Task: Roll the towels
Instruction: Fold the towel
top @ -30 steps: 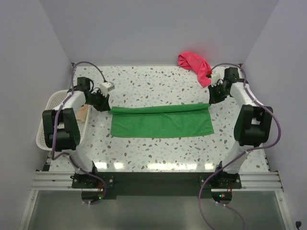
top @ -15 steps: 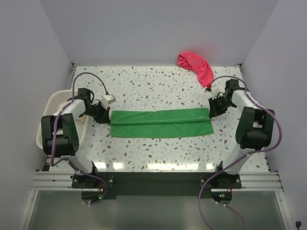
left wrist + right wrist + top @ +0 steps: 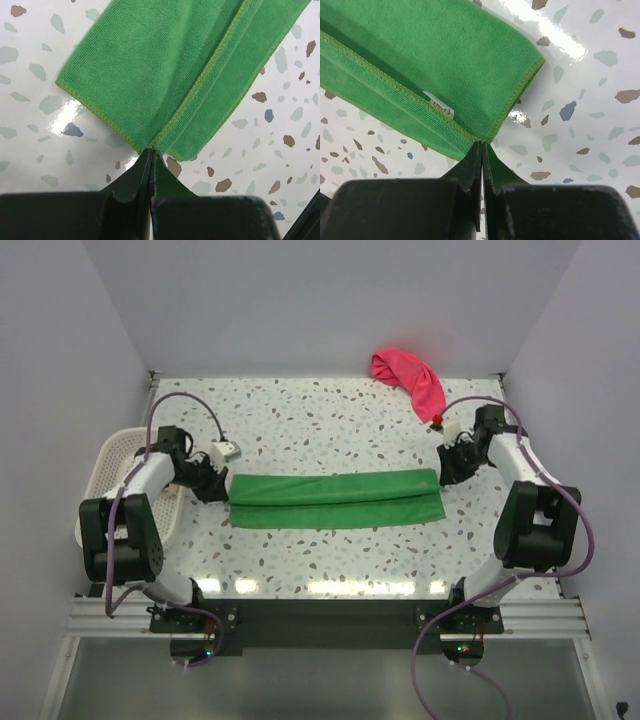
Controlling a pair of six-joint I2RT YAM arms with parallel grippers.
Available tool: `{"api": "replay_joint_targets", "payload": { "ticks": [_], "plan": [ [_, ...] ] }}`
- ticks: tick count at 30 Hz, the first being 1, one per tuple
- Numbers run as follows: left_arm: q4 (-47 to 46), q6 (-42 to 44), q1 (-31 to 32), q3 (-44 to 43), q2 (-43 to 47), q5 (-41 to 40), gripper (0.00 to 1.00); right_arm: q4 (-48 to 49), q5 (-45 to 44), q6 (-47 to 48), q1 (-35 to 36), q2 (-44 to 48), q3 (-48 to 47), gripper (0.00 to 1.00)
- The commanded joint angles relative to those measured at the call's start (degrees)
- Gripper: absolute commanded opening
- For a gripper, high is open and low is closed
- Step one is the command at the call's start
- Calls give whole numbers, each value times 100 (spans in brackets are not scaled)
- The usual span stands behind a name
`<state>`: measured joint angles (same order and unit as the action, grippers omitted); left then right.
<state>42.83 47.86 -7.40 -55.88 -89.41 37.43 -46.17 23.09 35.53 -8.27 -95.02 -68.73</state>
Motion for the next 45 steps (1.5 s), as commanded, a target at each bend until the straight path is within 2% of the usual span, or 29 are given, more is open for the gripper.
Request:
{"api": "replay_joint_targets", "payload": {
  "ticks": [1, 9, 13, 21, 31, 40, 41, 42, 43, 45],
  "plan": [
    [427, 495, -51, 33, 195, 63, 0, -182, -129, 296, -34, 168, 193, 0],
    [472, 734, -51, 349, 29, -96, 0, 2, -243, 464, -34, -33, 685, 0],
    [104, 498, -42, 507, -86, -174, 0, 214, -332, 481, -34, -174, 914, 0],
    [59, 382, -16, 420, -104, -175, 0, 74, -296, 446, -34, -122, 694, 0],
    [726, 725, -16, 208, 178, -8, 0, -313, -279, 631, -43, 282, 606, 0],
    [560, 743, -7, 428, 90, -43, 0, -59, -402, 587, -43, -95, 703, 0],
    [551, 725, 1, 429, 38, -43, 6, -85, -393, 596, -43, -165, 659, 1],
    [551, 716, 10, 420, 20, -34, 13, -189, -367, 613, -43, -279, 616, 8],
    [595, 751, 10, 385, 2, -34, 28, -251, -341, 631, -43, -297, 537, 26],
    [743, 821, 10, 254, -7, 45, 37, -366, -279, 648, -52, -201, 475, 44]
  ]
}}
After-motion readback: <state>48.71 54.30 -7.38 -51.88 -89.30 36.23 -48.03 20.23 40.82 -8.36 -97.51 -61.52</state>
